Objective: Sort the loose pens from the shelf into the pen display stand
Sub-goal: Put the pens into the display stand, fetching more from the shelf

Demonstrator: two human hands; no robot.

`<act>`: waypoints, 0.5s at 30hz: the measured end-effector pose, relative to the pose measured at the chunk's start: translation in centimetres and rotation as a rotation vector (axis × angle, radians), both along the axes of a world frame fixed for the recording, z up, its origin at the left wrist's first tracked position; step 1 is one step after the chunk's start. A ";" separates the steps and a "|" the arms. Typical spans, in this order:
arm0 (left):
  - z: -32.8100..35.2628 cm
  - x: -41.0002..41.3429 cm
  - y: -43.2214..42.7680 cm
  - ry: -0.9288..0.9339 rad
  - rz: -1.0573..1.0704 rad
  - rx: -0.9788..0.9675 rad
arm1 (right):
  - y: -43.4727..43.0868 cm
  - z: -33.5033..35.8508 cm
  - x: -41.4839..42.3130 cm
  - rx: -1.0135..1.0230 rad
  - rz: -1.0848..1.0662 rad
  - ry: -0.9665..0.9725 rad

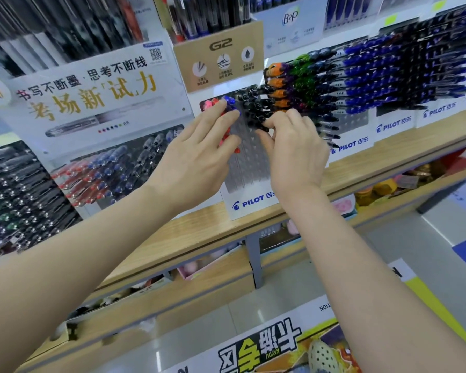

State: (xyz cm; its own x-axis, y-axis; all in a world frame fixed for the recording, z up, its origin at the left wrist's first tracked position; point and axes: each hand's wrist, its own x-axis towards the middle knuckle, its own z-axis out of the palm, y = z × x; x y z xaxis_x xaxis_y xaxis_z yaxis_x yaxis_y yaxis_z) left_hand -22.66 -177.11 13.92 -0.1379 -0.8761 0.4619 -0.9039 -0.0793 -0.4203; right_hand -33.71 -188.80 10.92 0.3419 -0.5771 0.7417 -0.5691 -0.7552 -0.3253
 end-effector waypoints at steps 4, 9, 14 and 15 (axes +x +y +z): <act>0.3 -1.1 0.6 0.059 0.058 0.037 | 1.3 -0.4 -0.9 0.079 0.089 0.006; -0.9 -3.1 3.7 0.212 0.138 0.040 | 2.1 -2.0 -4.1 0.072 0.110 0.261; -5.3 -5.0 8.5 0.471 0.387 0.172 | 2.1 -3.7 -6.2 0.208 0.179 0.663; -6.1 -5.5 9.5 0.539 0.447 0.198 | 2.2 -3.9 -6.4 0.224 0.202 0.716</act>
State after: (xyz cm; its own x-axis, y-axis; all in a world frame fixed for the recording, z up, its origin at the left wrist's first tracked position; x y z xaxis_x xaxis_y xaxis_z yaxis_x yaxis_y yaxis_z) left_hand -28.14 -167.61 7.78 0.4553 -0.8695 0.1917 -0.8882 -0.4585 0.0300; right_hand -40.12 -186.59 7.01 0.8084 -0.5626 0.1731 -0.5563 -0.8263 -0.0877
